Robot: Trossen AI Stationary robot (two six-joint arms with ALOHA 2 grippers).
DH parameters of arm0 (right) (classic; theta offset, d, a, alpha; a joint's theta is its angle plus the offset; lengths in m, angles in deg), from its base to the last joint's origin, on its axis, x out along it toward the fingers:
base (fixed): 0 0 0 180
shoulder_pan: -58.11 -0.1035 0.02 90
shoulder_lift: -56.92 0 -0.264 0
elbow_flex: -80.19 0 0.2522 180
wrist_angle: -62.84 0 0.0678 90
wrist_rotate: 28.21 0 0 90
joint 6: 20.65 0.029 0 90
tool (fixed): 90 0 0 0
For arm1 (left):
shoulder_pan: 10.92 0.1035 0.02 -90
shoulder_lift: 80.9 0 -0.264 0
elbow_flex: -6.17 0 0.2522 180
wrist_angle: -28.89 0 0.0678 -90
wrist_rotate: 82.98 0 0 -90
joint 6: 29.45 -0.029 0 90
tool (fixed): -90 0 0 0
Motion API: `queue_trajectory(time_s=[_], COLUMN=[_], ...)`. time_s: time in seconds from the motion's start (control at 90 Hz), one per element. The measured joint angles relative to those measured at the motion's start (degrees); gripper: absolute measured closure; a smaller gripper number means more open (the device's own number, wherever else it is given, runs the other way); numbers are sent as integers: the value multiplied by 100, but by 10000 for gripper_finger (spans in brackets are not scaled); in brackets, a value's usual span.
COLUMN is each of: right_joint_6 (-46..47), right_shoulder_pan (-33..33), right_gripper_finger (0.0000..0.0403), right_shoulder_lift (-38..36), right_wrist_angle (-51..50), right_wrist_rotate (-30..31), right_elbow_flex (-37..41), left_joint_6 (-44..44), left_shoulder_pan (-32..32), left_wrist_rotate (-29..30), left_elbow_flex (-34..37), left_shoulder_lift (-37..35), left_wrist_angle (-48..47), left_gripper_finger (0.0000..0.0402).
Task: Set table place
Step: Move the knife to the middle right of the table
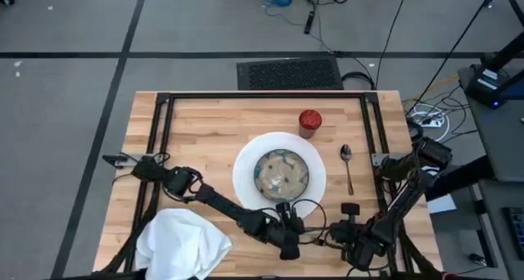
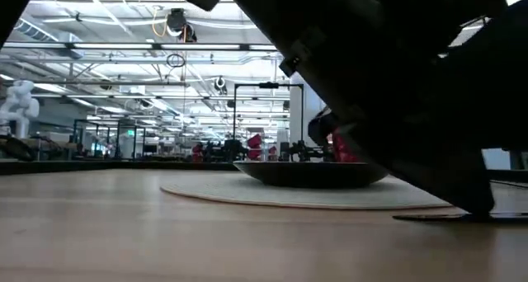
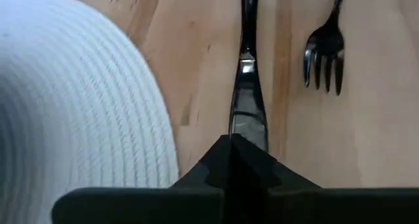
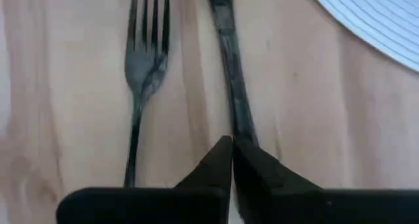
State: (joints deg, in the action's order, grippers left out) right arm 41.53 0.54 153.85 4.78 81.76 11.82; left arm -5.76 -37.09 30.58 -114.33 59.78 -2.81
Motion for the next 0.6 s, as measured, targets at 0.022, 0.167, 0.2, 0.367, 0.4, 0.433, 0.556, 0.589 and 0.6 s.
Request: queue_trajectory(time_s=[0.022, 0.167, 0.2, 0.367, 0.4, 0.433, 0.556, 0.589, 0.6], right_joint_6=[8, 57, 77, 322, 355, 366, 258, 160, 124], right_shoulder_pan=[-15, -211, -271, -477, -485, -486, -428, -425, -425], right_gripper_finger=[403, 403, 402, 383, 375, 367, 333, 323, 320], right_shoulder_lift=[-16, -127, -127, -132, -132, -132, -127, -127, -127], right_wrist_angle=[-71, -159, -105, 585, 852, 1193, 2911, 3400, 3550], right_wrist_rotate=[-2, 785, 1074, 2046, 2093, 2103, 2110, 2151, 2179], right_elbow_flex=[2, 2, 2, 281, 419, 582, 1372, 1560, 1619], left_joint_6=[0, -2, -2, 0, 0, 2, 3, 4, 4], left_shoulder_pan=[-9, -106, -137, -304, -329, -355, -432, -440, -441], left_wrist_rotate=[3, 69, 105, 213, 221, 228, 224, 211, 202], left_elbow_flex=[0, 0, 2, 7, 7, 7, 13, 13, 13], left_shoulder_lift=[0, -2, -2, -2, -2, -2, -6, -7, -9], left_wrist_angle=[-36, -384, -505, -1011, -1050, -1090, -1319, -1375, -1394], left_gripper_finger=[401, 401, 401, 401, 401, 401, 401, 401, 401])
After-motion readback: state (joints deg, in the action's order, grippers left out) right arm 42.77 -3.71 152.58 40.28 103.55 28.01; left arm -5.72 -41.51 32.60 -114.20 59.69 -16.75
